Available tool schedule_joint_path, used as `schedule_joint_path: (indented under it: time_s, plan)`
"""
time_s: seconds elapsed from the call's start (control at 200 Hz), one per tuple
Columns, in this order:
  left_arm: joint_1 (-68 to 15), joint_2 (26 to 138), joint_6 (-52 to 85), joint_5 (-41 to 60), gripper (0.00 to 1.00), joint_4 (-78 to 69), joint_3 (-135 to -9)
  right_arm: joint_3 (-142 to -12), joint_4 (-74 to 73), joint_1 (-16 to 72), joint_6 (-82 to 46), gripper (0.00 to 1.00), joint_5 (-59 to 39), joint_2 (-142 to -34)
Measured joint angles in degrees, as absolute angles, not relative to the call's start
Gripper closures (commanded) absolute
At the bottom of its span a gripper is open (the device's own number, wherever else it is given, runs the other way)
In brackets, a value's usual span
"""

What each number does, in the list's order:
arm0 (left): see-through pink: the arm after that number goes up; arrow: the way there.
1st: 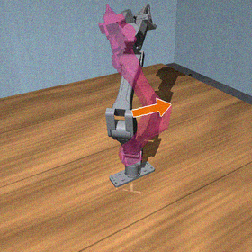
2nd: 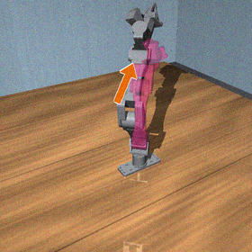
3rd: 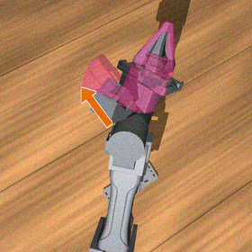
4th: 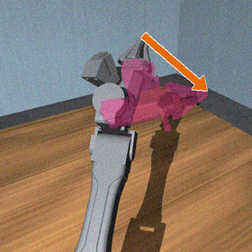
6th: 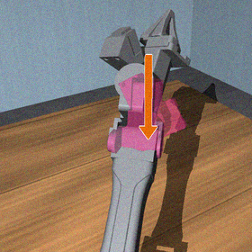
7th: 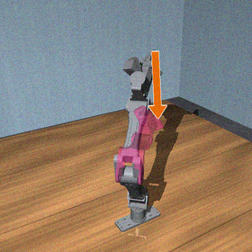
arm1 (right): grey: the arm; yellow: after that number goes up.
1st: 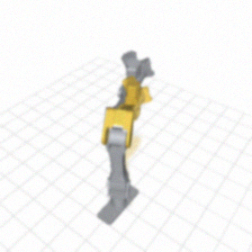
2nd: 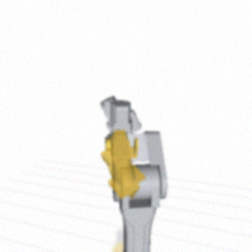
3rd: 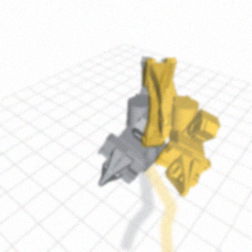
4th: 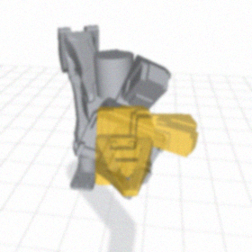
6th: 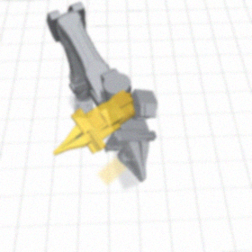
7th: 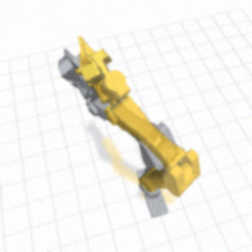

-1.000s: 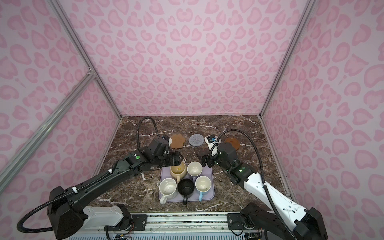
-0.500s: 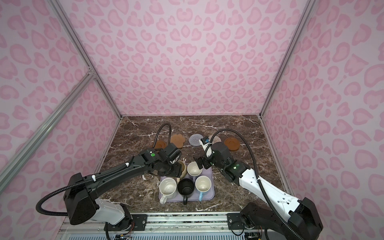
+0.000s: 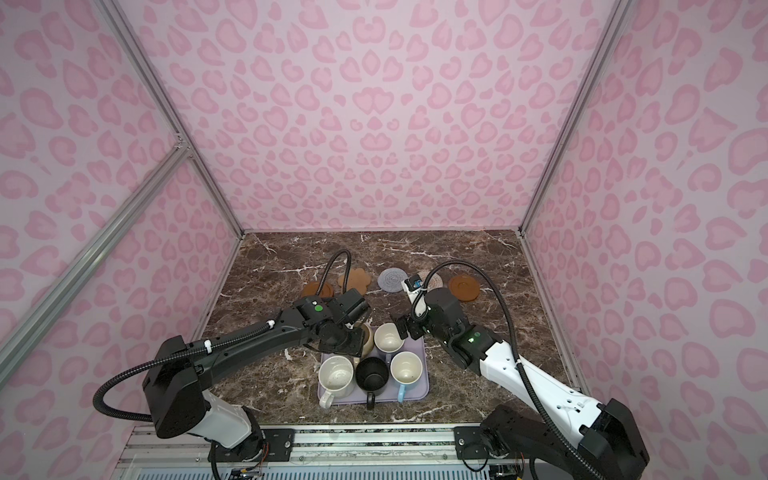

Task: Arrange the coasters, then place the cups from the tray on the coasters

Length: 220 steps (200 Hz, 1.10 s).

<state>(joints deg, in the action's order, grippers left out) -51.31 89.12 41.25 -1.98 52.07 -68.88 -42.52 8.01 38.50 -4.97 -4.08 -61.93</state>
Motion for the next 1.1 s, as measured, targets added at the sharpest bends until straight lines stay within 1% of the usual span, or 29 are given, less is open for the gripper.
schedule_joint_path:
  time_s: [0.265, 0.33, 0.38, 0.485, 0.53, 0.625, 0.705, 0.83, 0.885, 0.965, 1.1]
  plan:
    - [-51.4, 91.8, 40.8, -2.0, 0.37, 52.4, -68.9, -42.5, 8.0, 38.5, -5.0, 0.02, -3.0, -62.0]
    - [-51.4, 92.3, 40.8, -2.0, 0.40, 52.4, -69.1, -42.5, 8.0, 38.5, -5.0, 0.02, -3.0, -62.0]
    - [-51.4, 92.6, 40.9, -2.0, 0.45, 52.4, -69.2, -42.5, 8.0, 38.5, -5.0, 0.02, -3.0, -62.0]
    - [-51.4, 93.0, 40.8, -2.2, 0.46, 52.4, -69.2, -42.5, 8.0, 38.5, -5.0, 0.02, -3.0, -62.0]
    - [-51.5, 93.2, 40.8, -2.4, 0.51, 52.4, -69.2, -42.5, 7.9, 38.5, -5.1, 0.02, -3.0, -62.0]
    - [-51.5, 93.3, 40.7, -2.7, 0.51, 52.4, -69.4, -42.5, 7.9, 38.5, -5.2, 0.02, -2.8, -62.2]
    - [-51.5, 93.7, 40.7, -2.9, 0.55, 52.4, -69.5, -42.5, 7.9, 38.5, -5.2, 0.02, -2.6, -62.2]
    - [-51.6, 94.2, 40.7, -3.0, 0.55, 52.3, -69.6, -42.5, 7.7, 38.5, -5.3, 0.02, -2.6, -62.2]
    - [-51.6, 94.4, 40.7, -3.0, 0.57, 52.2, -69.6, -42.5, 7.7, 38.5, -5.4, 0.03, -2.5, -62.2]
    - [-51.7, 94.5, 40.7, -3.0, 0.62, 52.1, -69.6, -42.5, 7.6, 38.5, -5.4, 0.02, -2.4, -62.3]
    - [-51.9, 94.7, 40.7, -3.0, 0.62, 51.9, -69.8, -42.5, 7.6, 38.4, -5.4, 0.02, -2.3, -62.3]
